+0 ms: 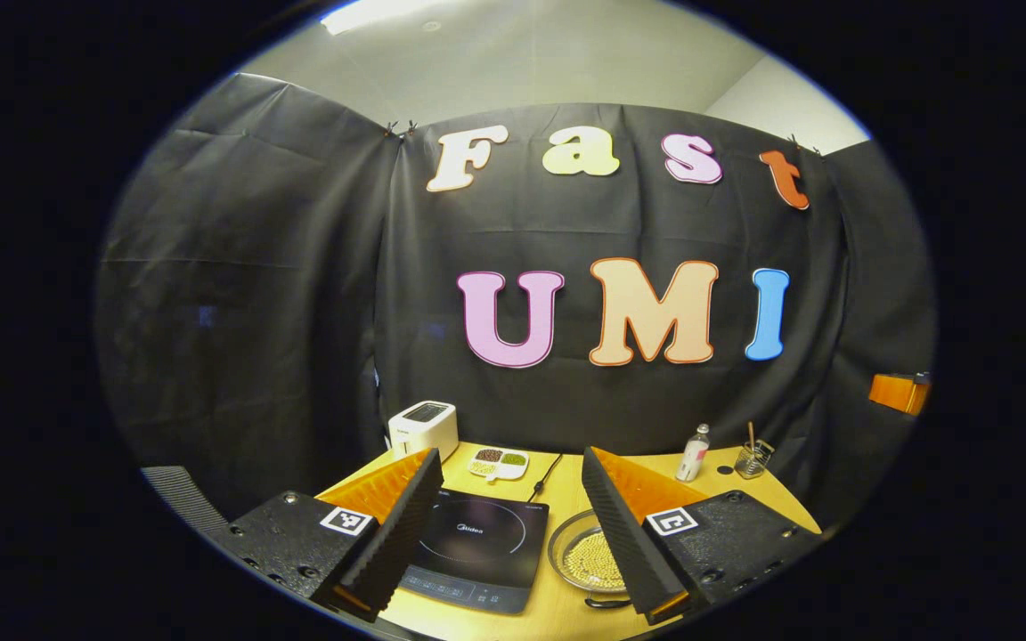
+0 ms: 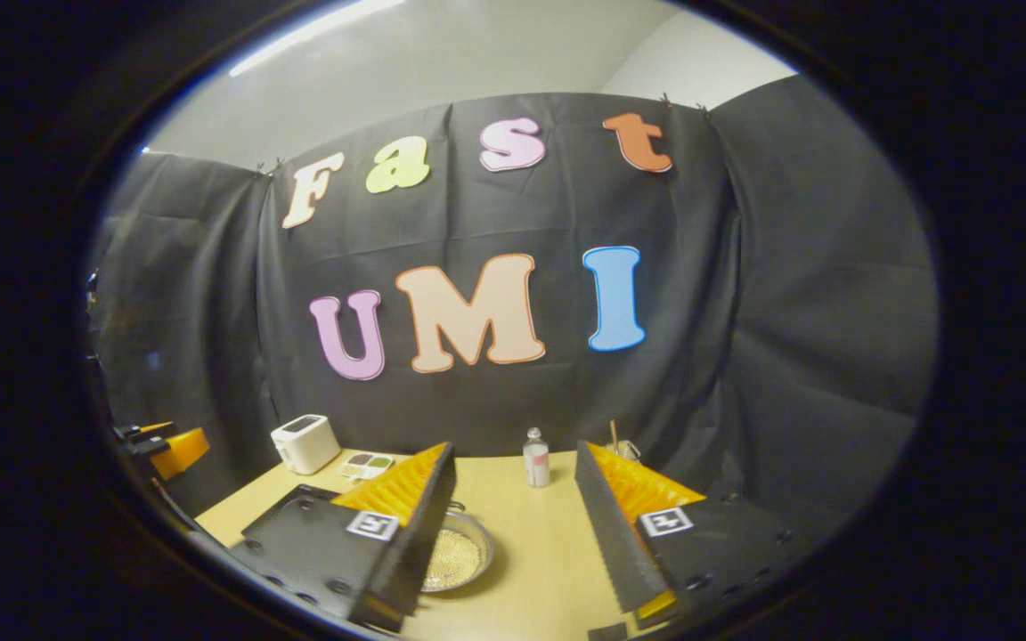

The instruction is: First push the handle of the pot to place it horizontally, then grasp the pot with both hands and set it on the induction cooktop.

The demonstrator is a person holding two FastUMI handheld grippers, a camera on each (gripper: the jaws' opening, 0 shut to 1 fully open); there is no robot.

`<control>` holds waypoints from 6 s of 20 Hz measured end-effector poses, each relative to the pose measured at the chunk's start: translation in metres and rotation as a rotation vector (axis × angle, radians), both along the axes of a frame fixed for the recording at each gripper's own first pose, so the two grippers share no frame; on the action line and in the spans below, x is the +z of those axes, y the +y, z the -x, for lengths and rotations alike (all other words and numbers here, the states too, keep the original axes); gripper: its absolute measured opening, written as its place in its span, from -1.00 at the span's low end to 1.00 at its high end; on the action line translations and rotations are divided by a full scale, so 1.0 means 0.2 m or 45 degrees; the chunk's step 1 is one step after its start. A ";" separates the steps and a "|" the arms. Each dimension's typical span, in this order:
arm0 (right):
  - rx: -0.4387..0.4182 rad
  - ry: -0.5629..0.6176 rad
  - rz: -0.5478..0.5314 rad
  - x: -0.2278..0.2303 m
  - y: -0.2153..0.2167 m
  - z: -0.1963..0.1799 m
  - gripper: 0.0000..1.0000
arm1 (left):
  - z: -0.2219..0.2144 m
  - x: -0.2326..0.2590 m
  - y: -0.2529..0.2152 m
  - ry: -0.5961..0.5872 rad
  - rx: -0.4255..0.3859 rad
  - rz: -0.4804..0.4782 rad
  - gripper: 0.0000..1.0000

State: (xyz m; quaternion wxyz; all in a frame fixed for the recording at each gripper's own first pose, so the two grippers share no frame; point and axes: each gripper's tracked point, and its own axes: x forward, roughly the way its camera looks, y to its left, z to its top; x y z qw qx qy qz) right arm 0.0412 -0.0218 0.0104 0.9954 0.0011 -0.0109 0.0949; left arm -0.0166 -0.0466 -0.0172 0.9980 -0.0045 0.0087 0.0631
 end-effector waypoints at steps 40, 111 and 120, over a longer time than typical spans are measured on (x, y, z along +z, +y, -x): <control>-0.006 1.044 0.285 -1.65 0.47 -0.01 -0.82 | -0.33 -0.24 0.51 0.173 -0.024 -0.010 0.86; -0.340 1.090 -0.923 -2.19 1.42 -0.42 -0.79 | -0.70 -0.64 0.73 0.367 -0.363 -0.020 0.89; -0.374 1.055 -0.942 -2.18 1.41 -0.43 -0.78 | -0.79 -0.68 0.58 0.383 -0.491 0.025 0.90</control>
